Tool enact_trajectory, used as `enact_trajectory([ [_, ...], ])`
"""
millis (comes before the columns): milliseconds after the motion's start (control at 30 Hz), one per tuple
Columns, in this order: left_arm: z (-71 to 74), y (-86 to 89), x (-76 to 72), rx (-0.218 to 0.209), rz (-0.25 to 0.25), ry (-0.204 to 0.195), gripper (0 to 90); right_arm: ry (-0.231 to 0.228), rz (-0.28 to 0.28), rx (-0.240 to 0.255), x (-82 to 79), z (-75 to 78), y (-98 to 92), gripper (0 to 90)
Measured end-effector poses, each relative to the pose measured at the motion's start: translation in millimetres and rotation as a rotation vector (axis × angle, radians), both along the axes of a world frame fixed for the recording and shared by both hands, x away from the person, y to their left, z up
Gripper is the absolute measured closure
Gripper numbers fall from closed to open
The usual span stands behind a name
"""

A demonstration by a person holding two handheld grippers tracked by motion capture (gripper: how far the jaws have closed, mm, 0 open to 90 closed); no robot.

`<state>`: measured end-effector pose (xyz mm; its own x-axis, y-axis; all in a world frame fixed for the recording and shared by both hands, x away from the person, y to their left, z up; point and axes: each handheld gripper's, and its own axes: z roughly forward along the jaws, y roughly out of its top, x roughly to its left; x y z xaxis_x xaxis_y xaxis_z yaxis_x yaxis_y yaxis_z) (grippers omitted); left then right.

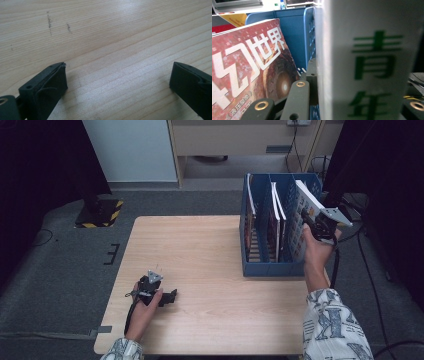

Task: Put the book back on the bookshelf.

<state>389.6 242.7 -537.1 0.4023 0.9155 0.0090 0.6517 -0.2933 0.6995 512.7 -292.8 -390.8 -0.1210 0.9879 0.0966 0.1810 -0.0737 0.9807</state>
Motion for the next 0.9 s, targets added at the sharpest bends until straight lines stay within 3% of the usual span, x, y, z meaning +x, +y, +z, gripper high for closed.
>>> enact_trajectory([
  [300,0.0,-0.1,0.1,0.000,-0.001,0.000,0.1,0.003,0.011,0.008,-3.4,-1.9,-2.2,73.0],
  [667,0.0,-0.2,0.0,0.000,-0.003,0.001,0.2,-0.007,0.038,-0.001,-7.5,6.7,-1.1,72.6],
  [900,0.1,-0.3,-0.5,0.001,-0.003,0.001,0.1,-0.007,0.025,-0.019,-5.8,10.2,-2.4,73.5],
])
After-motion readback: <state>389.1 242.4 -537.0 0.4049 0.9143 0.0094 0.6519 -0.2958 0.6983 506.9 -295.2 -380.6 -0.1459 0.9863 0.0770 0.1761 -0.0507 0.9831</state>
